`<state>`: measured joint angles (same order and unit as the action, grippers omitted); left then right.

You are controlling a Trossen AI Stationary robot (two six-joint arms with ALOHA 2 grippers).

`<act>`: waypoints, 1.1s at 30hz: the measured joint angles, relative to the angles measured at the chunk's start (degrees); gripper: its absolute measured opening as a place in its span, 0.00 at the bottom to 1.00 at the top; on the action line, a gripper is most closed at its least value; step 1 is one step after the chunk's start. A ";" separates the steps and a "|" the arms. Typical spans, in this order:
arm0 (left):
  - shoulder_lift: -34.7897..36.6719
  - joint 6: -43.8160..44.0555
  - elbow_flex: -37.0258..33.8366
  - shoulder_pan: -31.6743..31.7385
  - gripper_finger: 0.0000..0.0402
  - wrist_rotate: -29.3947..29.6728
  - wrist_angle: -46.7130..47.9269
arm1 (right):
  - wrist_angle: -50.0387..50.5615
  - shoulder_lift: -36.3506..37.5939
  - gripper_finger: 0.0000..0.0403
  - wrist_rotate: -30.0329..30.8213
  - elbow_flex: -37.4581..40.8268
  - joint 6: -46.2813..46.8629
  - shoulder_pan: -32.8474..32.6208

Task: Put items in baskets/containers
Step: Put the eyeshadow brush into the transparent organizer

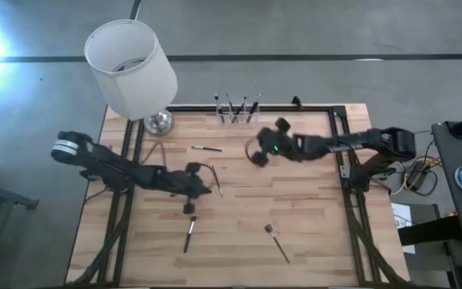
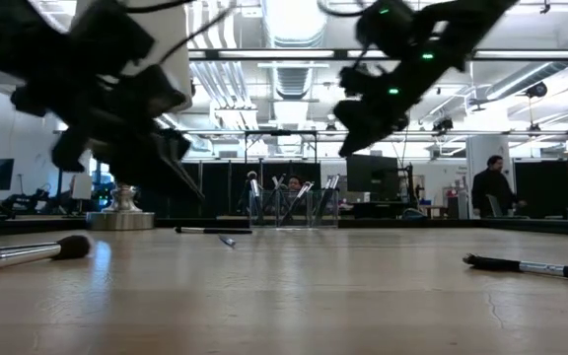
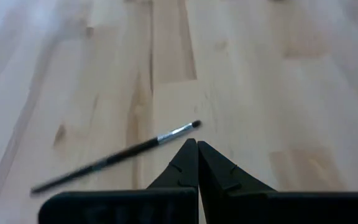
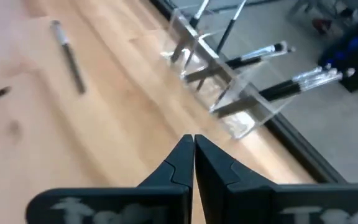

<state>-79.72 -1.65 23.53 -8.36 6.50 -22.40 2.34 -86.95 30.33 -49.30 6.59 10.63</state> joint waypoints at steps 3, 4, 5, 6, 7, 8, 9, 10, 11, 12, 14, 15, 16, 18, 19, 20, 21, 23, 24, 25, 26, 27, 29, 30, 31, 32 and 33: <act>-5.96 -3.31 6.68 0.02 0.00 -0.59 6.29 | -4.82 3.41 0.02 3.57 5.81 1.50 -4.60; -7.91 -3.72 8.99 0.02 0.00 -0.81 8.12 | -5.41 4.50 0.02 4.57 7.56 2.06 -6.02; -9.78 -4.08 11.34 0.02 0.00 -0.90 10.29 | -6.14 5.26 0.02 5.47 9.08 2.57 -7.33; -11.20 -4.63 13.45 0.01 0.00 -0.94 12.67 | -7.59 6.03 0.02 6.04 10.43 2.97 -8.43; -12.82 -5.30 15.49 0.02 0.00 -0.89 15.13 | -8.21 6.71 0.02 6.62 11.87 3.35 -9.57; -14.30 -6.07 17.47 0.02 0.00 -0.71 16.98 | -8.64 7.29 0.02 7.42 13.09 3.59 -10.51; -15.27 -6.77 19.10 0.02 0.00 -0.41 18.77 | -9.76 8.03 0.02 7.64 14.06 3.71 -11.32; -16.34 -7.37 20.39 0.02 0.00 -0.36 20.65 | -10.86 8.53 0.02 7.73 14.94 3.75 -12.05; -17.17 -7.76 21.67 0.02 0.00 -0.24 22.07 | -11.64 8.92 0.02 7.97 15.81 3.78 -12.66; -17.56 -8.17 22.90 0.02 0.00 -0.17 22.67 | -12.33 9.45 0.02 8.03 16.65 3.74 -13.21; -18.36 -8.88 24.62 0.01 0.00 0.03 24.39 | -13.82 9.83 0.02 8.04 17.94 3.77 -14.12; -18.48 -9.19 25.21 0.05 0.00 -0.01 25.15 | -14.41 10.24 0.02 8.08 18.45 3.73 -14.36; -18.51 -9.30 25.61 0.06 0.00 -0.05 25.90 | -14.59 10.56 0.02 8.50 19.00 3.72 -14.69; -18.52 -9.48 26.58 0.27 0.00 -0.44 27.41 | -15.43 10.93 0.02 8.87 19.52 3.76 -14.92; -18.51 -9.51 27.20 0.38 0.00 -0.96 28.23 | -15.35 11.10 0.02 8.86 19.86 3.78 -15.06; -18.51 -9.49 27.60 0.50 0.00 -1.03 29.24 | -15.07 11.19 0.02 8.91 20.08 3.85 -15.13; -18.50 -9.37 28.02 0.67 0.00 -1.03 30.31 | -15.25 11.20 0.02 8.89 20.11 3.92 -15.15; -18.63 -7.29 28.84 1.11 0.00 -0.52 31.01 | -15.33 11.20 0.02 8.89 20.31 3.97 -15.25; -18.65 -6.70 29.47 1.43 0.01 -0.03 31.11 | -15.38 11.13 0.02 8.89 20.32 3.97 -15.25; -18.65 -6.55 30.23 1.79 0.01 0.42 31.75 | -15.37 11.07 0.02 8.87 20.22 3.99 -15.25; -18.65 -6.23 31.00 2.18 0.01 1.17 32.65 | -15.22 11.07 0.02 8.87 20.14 3.97 -15.25; -18.65 -6.28 31.62 2.64 0.02 1.30 33.45 | -15.22 11.07 0.02 8.85 19.91 3.99 -15.30; -18.65 -6.53 32.60 3.49 0.02 0.25 35.08 | -15.49 11.07 0.02 8.76 19.45 3.97 -15.42; -18.65 -6.65 32.91 3.83 0.02 -0.09 35.11 | -15.41 11.07 0.02 8.70 19.38 3.97 -15.60; -18.65 -6.74 33.21 4.11 0.02 -0.73 35.01 | -15.29 11.07 0.02 8.68 19.24 3.95 -15.66; -18.65 -6.99 33.42 4.34 0.02 -1.43 34.96 | -15.30 11.07 0.02 8.53 19.08 3.86 -15.72; -18.65 -7.06 33.55 4.48 0.02 -1.46 34.96 | -15.39 11.07 0.02 8.43 19.01 3.80 -15.83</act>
<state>-98.37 -8.71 57.08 -3.88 5.04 12.56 -13.05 -75.88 38.76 -30.29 10.39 -5.19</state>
